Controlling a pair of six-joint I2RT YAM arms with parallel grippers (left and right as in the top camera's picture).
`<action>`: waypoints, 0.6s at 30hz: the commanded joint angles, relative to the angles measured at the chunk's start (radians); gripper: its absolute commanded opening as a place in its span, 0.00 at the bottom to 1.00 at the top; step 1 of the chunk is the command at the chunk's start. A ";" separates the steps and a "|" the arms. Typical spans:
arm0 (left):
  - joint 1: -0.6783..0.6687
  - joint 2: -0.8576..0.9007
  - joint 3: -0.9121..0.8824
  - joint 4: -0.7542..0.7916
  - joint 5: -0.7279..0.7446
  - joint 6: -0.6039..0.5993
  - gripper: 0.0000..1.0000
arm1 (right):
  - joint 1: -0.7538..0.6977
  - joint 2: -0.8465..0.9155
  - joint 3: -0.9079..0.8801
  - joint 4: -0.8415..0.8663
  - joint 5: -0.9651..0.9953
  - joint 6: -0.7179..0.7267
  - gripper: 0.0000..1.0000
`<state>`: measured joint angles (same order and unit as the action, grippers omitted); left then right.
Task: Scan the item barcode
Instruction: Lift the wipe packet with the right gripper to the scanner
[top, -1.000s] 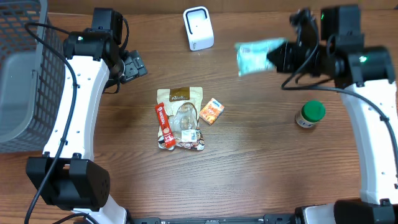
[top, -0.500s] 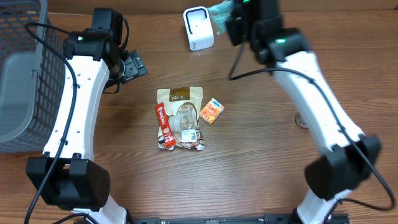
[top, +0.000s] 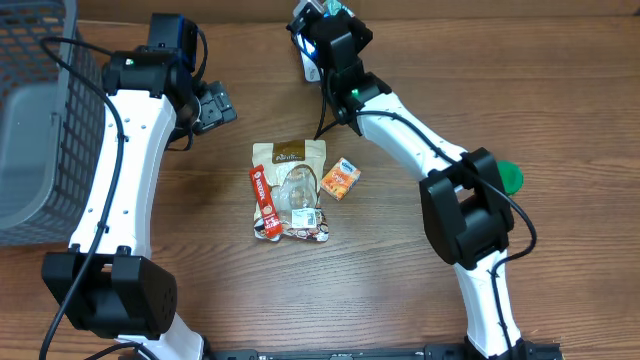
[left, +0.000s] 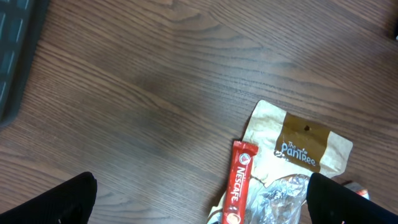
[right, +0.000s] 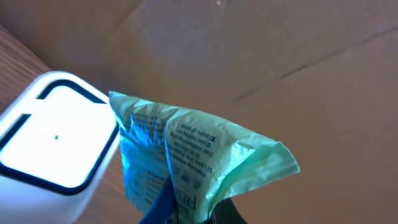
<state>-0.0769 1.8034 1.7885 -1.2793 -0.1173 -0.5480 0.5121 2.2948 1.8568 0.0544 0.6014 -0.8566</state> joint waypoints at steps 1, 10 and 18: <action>-0.002 0.008 -0.002 0.000 -0.014 0.002 1.00 | 0.004 0.023 0.016 0.079 0.044 -0.148 0.04; -0.002 0.008 -0.002 0.000 -0.014 0.002 0.99 | 0.007 0.039 0.016 0.184 -0.001 -0.317 0.04; -0.002 0.008 -0.002 0.000 -0.014 0.002 0.99 | 0.031 0.086 0.016 0.180 -0.031 -0.330 0.04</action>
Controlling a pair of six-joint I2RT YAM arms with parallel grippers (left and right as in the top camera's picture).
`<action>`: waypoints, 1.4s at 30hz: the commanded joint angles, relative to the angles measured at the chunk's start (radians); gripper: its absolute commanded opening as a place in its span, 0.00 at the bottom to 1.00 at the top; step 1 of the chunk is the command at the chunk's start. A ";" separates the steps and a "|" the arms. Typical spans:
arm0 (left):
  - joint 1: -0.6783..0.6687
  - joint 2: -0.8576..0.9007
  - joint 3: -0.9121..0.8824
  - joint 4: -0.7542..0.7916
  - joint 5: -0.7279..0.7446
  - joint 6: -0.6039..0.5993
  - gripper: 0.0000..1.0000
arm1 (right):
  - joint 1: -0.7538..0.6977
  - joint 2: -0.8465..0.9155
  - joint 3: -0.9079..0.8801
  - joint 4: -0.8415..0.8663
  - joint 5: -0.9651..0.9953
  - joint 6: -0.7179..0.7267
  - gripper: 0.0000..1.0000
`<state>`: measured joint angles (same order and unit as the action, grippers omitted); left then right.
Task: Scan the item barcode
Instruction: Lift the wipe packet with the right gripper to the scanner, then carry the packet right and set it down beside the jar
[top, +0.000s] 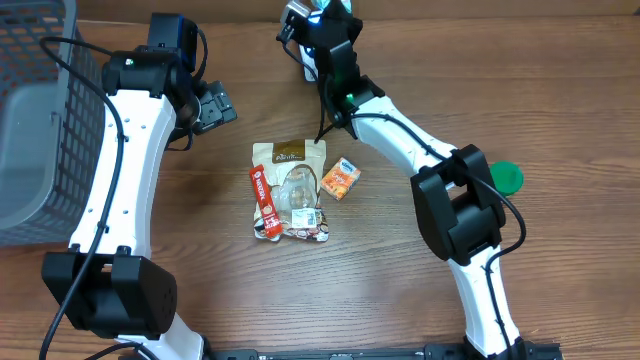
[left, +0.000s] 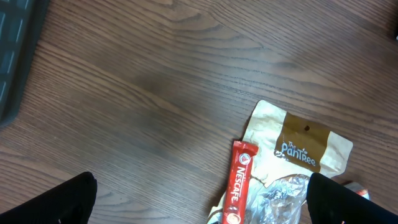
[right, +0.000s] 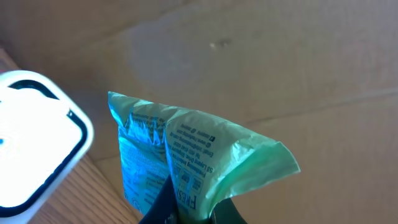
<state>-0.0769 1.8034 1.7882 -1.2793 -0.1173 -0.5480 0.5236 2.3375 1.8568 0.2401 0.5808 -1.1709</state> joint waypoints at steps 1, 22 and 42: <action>-0.002 0.008 -0.002 0.000 -0.014 0.002 1.00 | 0.021 0.047 0.015 -0.016 -0.011 -0.016 0.04; -0.002 0.008 -0.002 0.000 -0.014 0.002 0.99 | 0.059 -0.099 0.016 -0.116 0.171 0.224 0.04; -0.002 0.008 -0.002 0.000 -0.014 0.002 0.99 | -0.319 -0.472 -0.095 -1.395 -0.478 1.205 0.04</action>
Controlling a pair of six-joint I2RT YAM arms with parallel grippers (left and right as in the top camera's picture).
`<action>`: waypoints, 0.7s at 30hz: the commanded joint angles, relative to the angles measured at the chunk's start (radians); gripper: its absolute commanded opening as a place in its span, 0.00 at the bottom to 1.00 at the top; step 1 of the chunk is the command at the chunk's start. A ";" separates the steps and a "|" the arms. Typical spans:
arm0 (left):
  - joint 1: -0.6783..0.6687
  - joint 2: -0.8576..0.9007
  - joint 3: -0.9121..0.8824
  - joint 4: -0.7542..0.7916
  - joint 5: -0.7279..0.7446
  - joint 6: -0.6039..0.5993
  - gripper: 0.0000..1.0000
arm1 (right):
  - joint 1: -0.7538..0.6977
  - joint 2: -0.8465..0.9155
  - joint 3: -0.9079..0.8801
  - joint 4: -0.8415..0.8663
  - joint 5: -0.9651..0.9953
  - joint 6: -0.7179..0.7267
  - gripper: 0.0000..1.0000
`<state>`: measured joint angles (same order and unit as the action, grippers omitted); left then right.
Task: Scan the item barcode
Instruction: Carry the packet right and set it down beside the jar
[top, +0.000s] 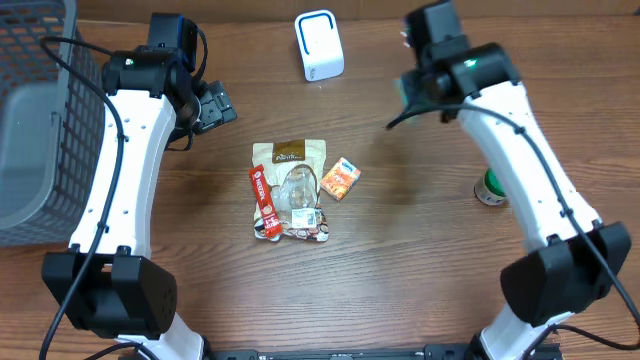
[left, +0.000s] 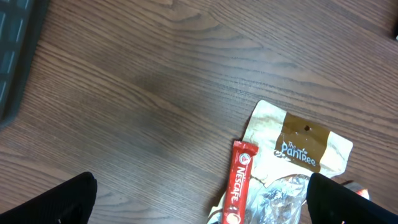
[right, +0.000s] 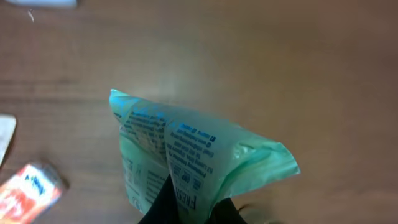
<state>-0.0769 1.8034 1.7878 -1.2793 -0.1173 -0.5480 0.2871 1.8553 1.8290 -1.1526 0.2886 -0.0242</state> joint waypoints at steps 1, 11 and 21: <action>-0.002 0.008 -0.001 0.000 -0.014 0.002 1.00 | -0.107 0.010 -0.097 0.002 -0.200 0.046 0.04; -0.002 0.008 -0.001 0.000 -0.014 0.002 1.00 | -0.256 0.010 -0.386 0.219 -0.203 0.011 0.04; -0.002 0.008 -0.001 0.000 -0.014 0.002 1.00 | -0.283 0.010 -0.429 0.256 -0.080 -0.010 0.46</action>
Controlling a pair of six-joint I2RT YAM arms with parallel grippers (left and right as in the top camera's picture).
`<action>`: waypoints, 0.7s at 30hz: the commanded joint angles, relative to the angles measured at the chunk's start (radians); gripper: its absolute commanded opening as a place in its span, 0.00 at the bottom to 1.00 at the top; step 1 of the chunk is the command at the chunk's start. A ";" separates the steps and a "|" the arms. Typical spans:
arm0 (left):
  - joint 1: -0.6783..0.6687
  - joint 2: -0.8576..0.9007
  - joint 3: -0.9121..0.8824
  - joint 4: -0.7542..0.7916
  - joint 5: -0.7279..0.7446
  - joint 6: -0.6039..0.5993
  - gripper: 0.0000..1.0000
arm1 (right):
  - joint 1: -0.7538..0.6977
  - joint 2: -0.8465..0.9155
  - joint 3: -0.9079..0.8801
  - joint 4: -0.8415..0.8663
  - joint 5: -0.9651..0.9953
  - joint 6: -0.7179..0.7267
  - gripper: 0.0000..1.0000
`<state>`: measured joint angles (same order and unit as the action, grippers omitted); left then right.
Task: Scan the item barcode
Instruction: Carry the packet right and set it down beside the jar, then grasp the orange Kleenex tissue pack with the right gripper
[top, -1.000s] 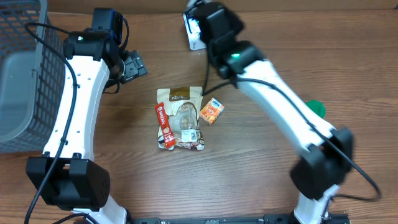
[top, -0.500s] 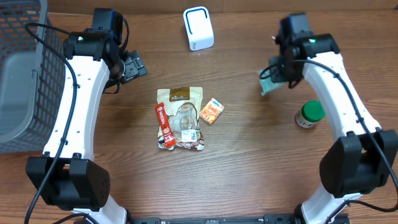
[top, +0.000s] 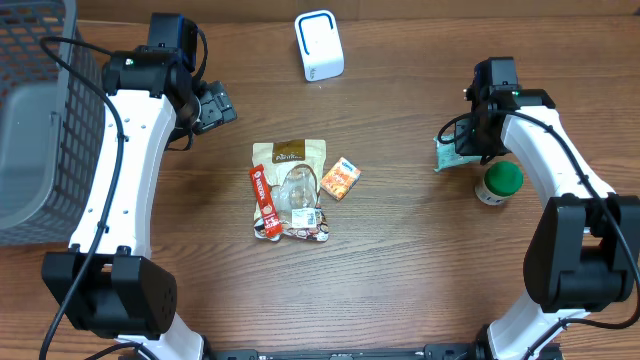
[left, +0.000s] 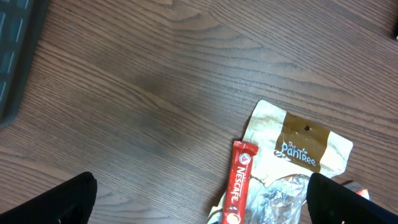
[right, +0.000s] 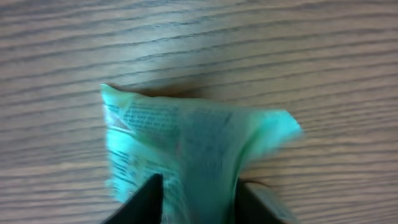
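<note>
The green packet (top: 446, 153) lies on the wooden table at the right, just left of a green-lidded jar (top: 498, 183). My right gripper (top: 468, 140) is right over it. In the right wrist view the packet (right: 186, 134) rests flat on the wood, blurred, and the right gripper (right: 198, 186) has its fingers spread to either side of the packet's near end. The white scanner (top: 319, 45) stands at the back centre. My left gripper (top: 215, 108) hangs wide open at the back left and holds nothing (left: 200, 205).
A tan pouch (top: 292, 190), a red Nescafe stick (top: 263, 200) and a small orange box (top: 341, 178) lie together mid-table. A grey wire basket (top: 40, 110) fills the far left. In the left wrist view the stick (left: 239, 183) and pouch (left: 305, 149) lie below the open fingers.
My right gripper has moved right and down from mid-air right of the scanner to the jar's side. The packet now lies on the table and the fingers have parted. The left arm is unchanged.
My right gripper first held the green packet up against the scanner's lit face, then a little further left beside it. Later it held the packet in the air to the right of the scanner. Now the packet rests on the table by the jar.
</note>
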<state>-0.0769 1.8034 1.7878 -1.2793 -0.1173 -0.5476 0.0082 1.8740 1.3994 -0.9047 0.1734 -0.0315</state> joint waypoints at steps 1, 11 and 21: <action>-0.002 0.008 -0.001 0.000 -0.014 0.002 1.00 | -0.004 -0.009 0.000 0.011 0.035 -0.002 0.46; -0.002 0.008 -0.001 0.000 -0.014 0.002 0.99 | 0.024 -0.009 0.000 0.070 -0.317 0.214 0.52; -0.002 0.008 -0.001 0.000 -0.014 0.002 1.00 | 0.256 -0.009 -0.002 0.017 -0.455 0.564 0.52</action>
<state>-0.0769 1.8034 1.7878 -1.2793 -0.1173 -0.5480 0.2035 1.8740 1.3994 -0.8848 -0.2478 0.3439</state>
